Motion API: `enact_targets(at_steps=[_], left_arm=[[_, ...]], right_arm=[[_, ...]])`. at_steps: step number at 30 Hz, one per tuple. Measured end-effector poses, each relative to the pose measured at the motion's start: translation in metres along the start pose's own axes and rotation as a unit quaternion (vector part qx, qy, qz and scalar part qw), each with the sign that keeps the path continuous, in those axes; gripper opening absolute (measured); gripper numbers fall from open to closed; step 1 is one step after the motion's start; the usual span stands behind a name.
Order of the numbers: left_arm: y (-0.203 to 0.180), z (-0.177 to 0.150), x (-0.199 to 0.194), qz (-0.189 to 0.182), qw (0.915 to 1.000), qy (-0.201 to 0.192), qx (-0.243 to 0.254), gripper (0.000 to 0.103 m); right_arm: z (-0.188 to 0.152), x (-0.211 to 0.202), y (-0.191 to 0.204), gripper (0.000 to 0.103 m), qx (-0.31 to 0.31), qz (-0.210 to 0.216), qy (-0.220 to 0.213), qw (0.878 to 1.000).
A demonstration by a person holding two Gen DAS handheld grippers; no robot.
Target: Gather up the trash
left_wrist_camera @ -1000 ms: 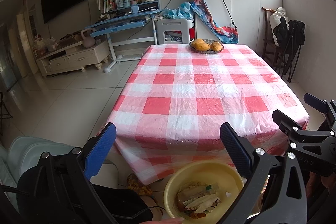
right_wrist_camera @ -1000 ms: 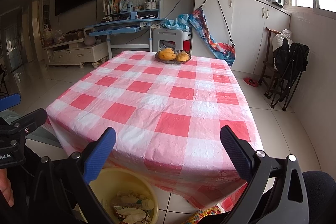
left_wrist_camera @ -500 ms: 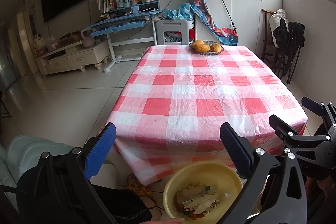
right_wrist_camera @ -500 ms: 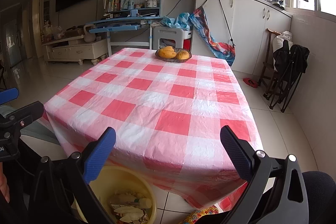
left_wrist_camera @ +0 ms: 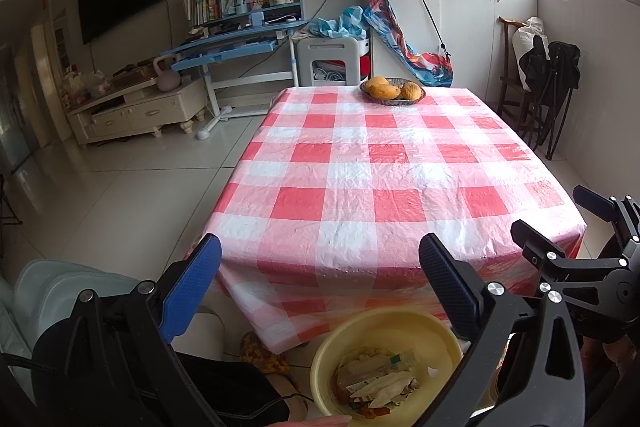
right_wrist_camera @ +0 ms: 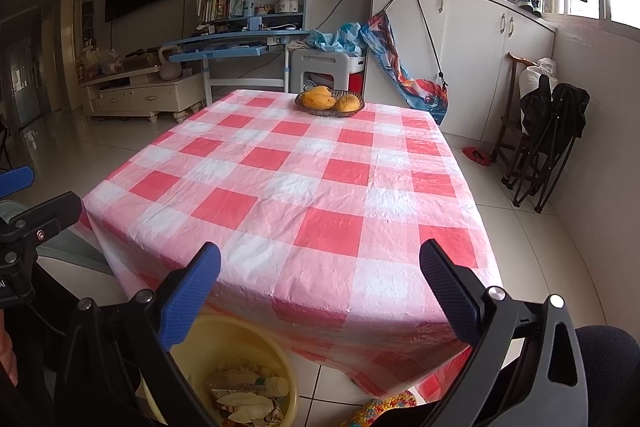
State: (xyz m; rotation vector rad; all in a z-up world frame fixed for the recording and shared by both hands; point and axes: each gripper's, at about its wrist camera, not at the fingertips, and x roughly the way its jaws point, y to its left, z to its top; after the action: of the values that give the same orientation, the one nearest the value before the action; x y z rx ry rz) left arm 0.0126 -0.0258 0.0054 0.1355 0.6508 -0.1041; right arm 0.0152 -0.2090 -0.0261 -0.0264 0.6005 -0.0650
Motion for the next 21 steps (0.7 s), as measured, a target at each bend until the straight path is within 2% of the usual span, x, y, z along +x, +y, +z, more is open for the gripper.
enact_targets(at_steps=[21], left_arm=[[0.0001,-0.0002,0.0005,-0.001,1.0,0.0,0.002,0.096]], right_arm=[[0.0005,-0.0004,-0.0011,0.095,0.001,0.001,0.0,1.0]])
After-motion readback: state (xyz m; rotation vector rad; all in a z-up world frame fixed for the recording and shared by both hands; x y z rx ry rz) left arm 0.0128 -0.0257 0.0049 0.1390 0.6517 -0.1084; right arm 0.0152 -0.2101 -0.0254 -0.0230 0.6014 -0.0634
